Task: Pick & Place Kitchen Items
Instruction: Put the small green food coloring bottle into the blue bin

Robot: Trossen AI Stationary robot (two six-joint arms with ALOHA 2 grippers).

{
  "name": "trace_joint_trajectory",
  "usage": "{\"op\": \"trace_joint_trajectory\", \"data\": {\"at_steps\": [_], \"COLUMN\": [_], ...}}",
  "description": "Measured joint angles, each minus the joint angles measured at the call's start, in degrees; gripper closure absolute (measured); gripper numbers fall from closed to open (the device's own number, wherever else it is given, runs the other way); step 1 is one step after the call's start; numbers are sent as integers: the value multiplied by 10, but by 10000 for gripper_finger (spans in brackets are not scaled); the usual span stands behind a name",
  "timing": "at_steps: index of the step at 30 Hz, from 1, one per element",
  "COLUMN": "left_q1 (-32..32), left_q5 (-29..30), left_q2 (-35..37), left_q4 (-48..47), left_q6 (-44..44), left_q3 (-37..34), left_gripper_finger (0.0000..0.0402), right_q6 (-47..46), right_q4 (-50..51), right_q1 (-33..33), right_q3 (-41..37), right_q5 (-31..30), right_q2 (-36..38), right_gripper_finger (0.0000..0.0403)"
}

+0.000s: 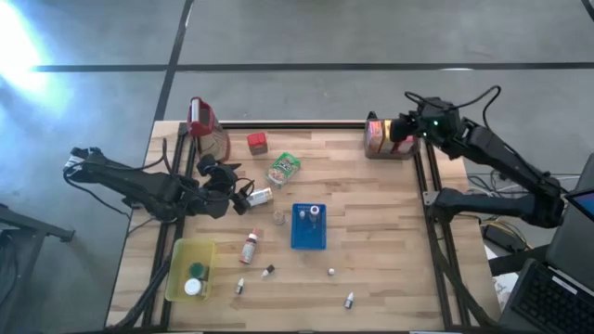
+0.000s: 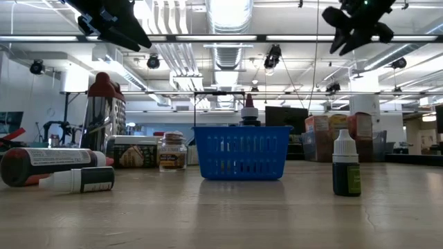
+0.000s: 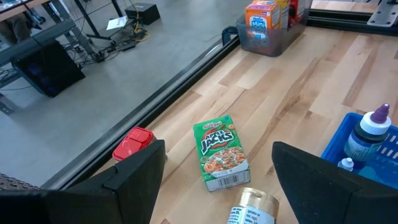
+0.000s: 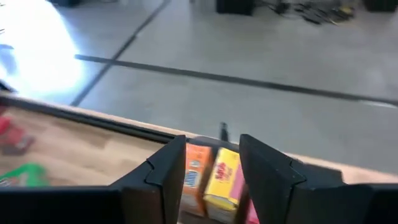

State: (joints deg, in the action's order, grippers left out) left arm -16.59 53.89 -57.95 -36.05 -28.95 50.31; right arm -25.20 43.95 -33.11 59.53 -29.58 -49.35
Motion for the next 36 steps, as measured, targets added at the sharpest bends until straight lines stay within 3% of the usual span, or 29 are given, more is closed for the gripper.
{"op": "trace_joint_trajectory", "data": {"at_steps": [14,21,28,36], "left_q1": [0,0,0,0], "left_q5": [0,0,0,0], "left_q2": [0,0,0,0], "left_q4": [0,0,0,0], "left_q6": [0,0,0,0], "left_q3": [0,0,0,0], "left_gripper_finger": [101,101,101,101], "right_q6": [34,24,-15,-44], "right_q4": [23,15,16,17], "right_q1": [207,334,469,588], "right_q3": [56,57,52,80], "right_q5": [3,1,1,-4], "right_q2": [-45,-66,-121,-210], "right_gripper_finger": [284,273,263,284]}}
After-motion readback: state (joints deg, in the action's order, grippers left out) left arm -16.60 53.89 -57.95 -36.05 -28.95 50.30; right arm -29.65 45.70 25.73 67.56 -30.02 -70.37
